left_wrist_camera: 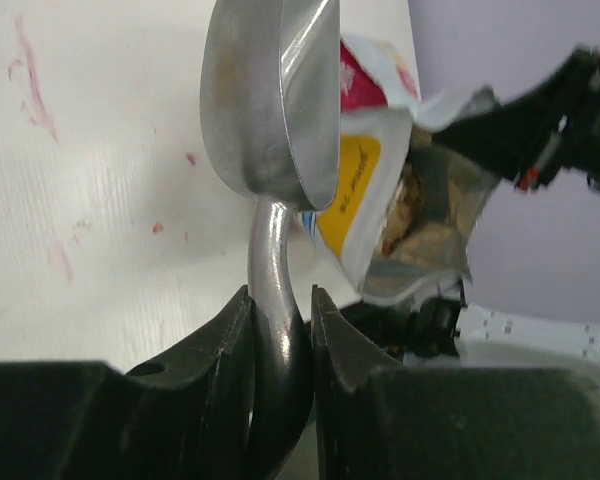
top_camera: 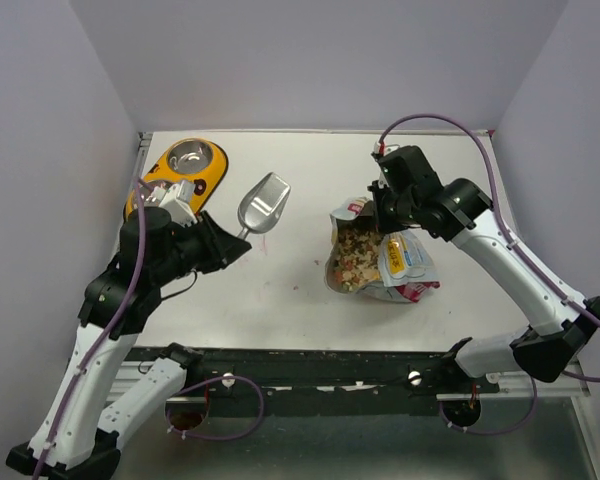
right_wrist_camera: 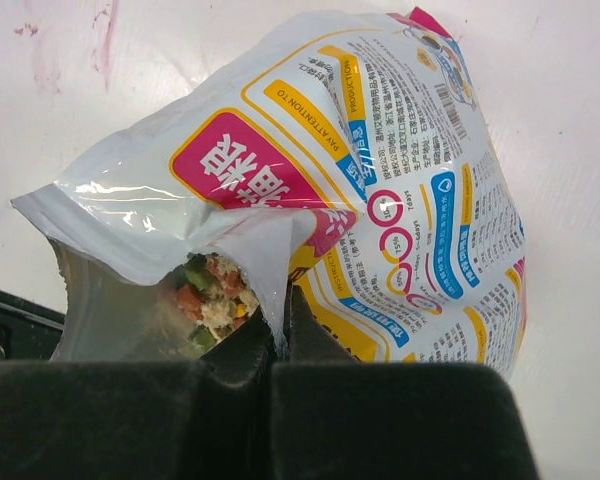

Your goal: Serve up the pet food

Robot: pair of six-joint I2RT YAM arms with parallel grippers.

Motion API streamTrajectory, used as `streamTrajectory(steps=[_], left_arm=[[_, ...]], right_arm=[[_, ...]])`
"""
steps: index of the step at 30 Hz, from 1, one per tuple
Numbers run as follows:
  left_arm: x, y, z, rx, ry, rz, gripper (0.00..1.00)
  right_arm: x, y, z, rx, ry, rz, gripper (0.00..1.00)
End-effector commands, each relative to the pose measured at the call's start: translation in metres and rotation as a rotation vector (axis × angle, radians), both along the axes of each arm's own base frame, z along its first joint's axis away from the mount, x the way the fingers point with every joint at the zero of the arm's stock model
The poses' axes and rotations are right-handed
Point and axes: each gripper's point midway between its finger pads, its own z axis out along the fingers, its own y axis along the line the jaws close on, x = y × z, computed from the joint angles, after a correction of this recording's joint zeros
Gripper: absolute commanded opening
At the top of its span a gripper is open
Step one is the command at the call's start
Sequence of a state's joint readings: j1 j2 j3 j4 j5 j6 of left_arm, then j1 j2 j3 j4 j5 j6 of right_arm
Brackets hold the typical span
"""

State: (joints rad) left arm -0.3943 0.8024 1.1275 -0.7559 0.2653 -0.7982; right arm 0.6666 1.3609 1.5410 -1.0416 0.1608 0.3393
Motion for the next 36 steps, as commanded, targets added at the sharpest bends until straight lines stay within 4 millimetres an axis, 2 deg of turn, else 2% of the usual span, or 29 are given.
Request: streamTrajectory(steps=[1, 4, 6, 10, 12, 17, 20, 23, 27, 31, 36], left_arm=[[-0.078, 0.006, -0.043, 0.059, 0.199, -0.181, 0.0], [-0.107, 0.003, -0.044, 0.026, 0.208, -0.283, 0.0], [-0.119, -0.003, -0.031, -0.027, 0.201, -0.334, 0.0], [-0.125, -0.015, -0.002, -0.129, 0.195, -0.373, 0.0], [-0.128, -0.022, 0.007, -0.17, 0.228, -0.397, 0.0], [-0.128, -0.038, 0.003, -0.165, 0.342, -0.422, 0.0], [-0.132, -0.047, 0.008, -0.155, 0.364, -0.463, 0.0], [-0.128, -0.053, 0.002, -0.078, 0.433, -0.463, 0.0], [-0.111, -0.063, -0.001, -0.018, 0.473, -0.419, 0.0], [-0.099, -0.059, -0.023, 0.065, 0.535, -0.333, 0.0], [-0.085, -0.069, -0.045, 0.093, 0.59, -0.306, 0.0]], right_arm=[[0.043, 0.013, 0.026, 0.031, -0.163, -0.039, 0.01], [0.042, 0.02, 0.026, 0.053, -0.152, -0.015, 0.01], [0.041, 0.02, 0.024, 0.037, -0.142, -0.002, 0.01], [0.043, 0.011, 0.025, -0.034, -0.18, 0.044, 0.01], [0.047, 0.004, 0.024, -0.059, -0.226, 0.029, 0.01], [0.043, 0.011, 0.011, -0.045, -0.206, 0.076, 0.01], [0.045, 0.018, 0.011, -0.015, -0.215, 0.085, 0.01], [0.043, 0.026, 0.016, -0.007, -0.23, 0.108, 0.01], [0.039, 0.031, 0.019, -0.048, -0.271, 0.137, 0.01], [0.031, 0.036, 0.024, -0.05, -0.314, 0.162, 0.01], [0.018, 0.051, 0.025, -0.02, -0.345, 0.195, 0.01]])
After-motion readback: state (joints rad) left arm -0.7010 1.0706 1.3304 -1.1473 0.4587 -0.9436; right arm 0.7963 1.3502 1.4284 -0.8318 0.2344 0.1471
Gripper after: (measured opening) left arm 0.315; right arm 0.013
